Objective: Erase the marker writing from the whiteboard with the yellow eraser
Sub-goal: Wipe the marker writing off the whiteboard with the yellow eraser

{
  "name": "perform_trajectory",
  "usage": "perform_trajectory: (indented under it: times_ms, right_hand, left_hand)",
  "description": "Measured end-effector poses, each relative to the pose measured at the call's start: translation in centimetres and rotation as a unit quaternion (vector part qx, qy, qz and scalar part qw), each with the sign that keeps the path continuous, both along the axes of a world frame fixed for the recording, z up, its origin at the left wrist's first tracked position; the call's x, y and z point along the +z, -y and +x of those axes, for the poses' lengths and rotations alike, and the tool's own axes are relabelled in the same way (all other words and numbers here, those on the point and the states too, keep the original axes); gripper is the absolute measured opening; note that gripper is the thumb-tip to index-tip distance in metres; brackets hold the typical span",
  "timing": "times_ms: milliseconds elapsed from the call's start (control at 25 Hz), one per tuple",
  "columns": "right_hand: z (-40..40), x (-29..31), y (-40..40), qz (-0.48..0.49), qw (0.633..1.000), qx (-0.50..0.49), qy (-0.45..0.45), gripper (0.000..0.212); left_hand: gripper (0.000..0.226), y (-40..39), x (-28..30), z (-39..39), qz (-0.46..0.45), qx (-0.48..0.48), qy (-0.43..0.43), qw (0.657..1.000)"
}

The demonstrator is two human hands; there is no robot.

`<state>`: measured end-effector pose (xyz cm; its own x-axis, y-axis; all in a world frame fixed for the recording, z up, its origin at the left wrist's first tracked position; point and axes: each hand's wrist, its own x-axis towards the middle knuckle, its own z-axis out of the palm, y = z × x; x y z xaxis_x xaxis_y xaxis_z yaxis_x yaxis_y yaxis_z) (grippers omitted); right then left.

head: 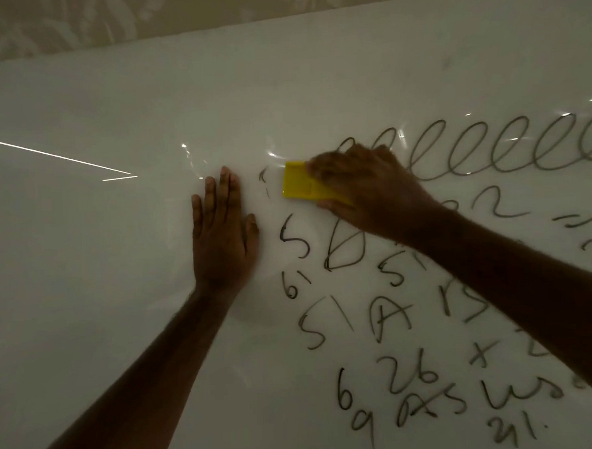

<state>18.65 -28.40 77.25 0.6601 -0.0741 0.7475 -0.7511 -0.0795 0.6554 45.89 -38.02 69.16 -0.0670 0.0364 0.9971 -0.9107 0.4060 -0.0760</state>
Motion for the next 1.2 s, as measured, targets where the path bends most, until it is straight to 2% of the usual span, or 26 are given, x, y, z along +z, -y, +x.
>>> perform_trajectory:
  times_ms: [120, 200, 360, 480, 600, 760, 840, 920, 1080, 1200]
  right_hand:
    - [1.3, 3.2, 0.2, -0.013, 0.996, 0.002, 0.085, 0.057]
    - [4.0, 3.7, 0.9, -0.016, 0.995, 0.004, 0.096, 0.059]
    - [6.2, 0.4, 1.6, -0.031, 0.999, -0.003, 0.037, 0.061]
    - [4.4, -2.8, 1.3, -0.037, 0.999, -0.014, -0.017, 0.063]
    - [1.5, -2.3, 0.6, -0.060, 0.997, -0.039, -0.037, 0.063]
    - [2.7, 1.8, 0.6, -0.055, 0.996, -0.031, 0.057, 0.058]
    - [4.7, 1.8, 1.2, -0.052, 0.996, -0.033, 0.069, 0.060]
    - [5.2, -0.7, 1.7, -0.056, 0.998, -0.020, 0.033, 0.062]
    - [1.5, -7.6, 1.3, -0.015, 0.997, 0.052, -0.060, 0.054]
    - [-1.8, -7.5, 0.9, -0.026, 0.994, 0.048, -0.092, 0.050]
  left_hand:
    - [0.068, 0.0, 0.0, 0.0, -0.001, -0.001, 0.000, 1.000]
    - [0.067, 0.0, 0.0, 0.1, -0.005, -0.001, 0.002, 1.000]
    - [0.066, 0.2, -0.2, 0.1, -0.011, -0.001, -0.009, 1.000]
    - [0.064, 0.2, -0.3, 0.0, -0.004, 0.004, -0.013, 1.000]
    - [0.066, 0.0, -0.3, 0.0, -0.002, -0.007, -0.018, 1.000]
    - [0.065, 0.0, -0.3, -0.1, 0.001, -0.018, -0.018, 1.000]
    - [0.065, 0.2, -0.3, 0.1, -0.003, -0.014, -0.016, 1.000]
    - [0.064, 0.2, -0.3, 0.1, -0.004, -0.006, -0.013, 1.000]
    - [0.066, 0.0, -0.3, 0.1, 0.005, -0.005, -0.010, 1.000]
    - [0.066, 0.0, -0.2, 0.0, 0.006, -0.005, -0.016, 1.000]
